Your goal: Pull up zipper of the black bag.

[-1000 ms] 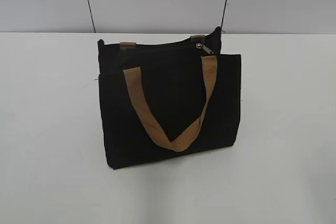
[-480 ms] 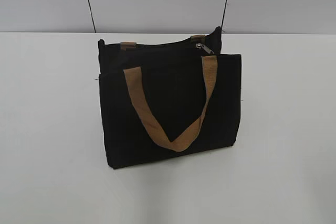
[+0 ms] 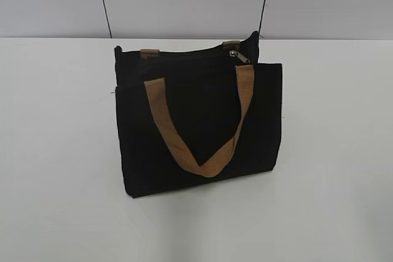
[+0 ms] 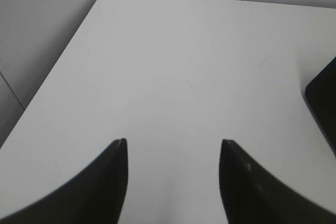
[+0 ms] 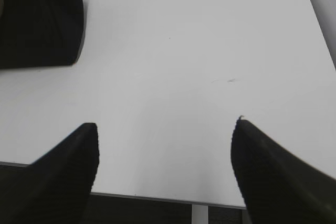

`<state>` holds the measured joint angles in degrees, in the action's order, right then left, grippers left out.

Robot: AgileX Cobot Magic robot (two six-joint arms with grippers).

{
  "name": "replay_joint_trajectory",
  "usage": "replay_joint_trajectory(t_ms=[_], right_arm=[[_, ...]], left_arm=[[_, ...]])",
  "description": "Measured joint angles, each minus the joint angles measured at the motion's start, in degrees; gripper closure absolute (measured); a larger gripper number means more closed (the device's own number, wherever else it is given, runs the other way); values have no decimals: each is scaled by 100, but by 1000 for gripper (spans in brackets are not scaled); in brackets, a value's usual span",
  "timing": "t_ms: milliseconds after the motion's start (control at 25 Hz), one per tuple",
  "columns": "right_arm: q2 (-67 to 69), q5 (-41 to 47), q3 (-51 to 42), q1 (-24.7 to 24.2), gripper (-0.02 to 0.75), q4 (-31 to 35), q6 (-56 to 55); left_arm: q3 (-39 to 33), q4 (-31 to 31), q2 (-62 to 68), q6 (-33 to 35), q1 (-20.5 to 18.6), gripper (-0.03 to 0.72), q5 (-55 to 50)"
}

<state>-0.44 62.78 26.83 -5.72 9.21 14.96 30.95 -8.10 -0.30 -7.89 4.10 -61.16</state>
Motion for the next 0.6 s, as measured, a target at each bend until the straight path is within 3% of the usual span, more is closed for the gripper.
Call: replay_joint_trajectory(t_ms=[160,320,600], right_arm=[[0,0,0,0,142,0,0],[0,0,0,0,142,0,0],[0,0,0,0,142,0,0]], left_arm=[[0,236,0,104,0,280,0],[0,768,0,670,0,302,0],[0,859,0,789,0,323,0]])
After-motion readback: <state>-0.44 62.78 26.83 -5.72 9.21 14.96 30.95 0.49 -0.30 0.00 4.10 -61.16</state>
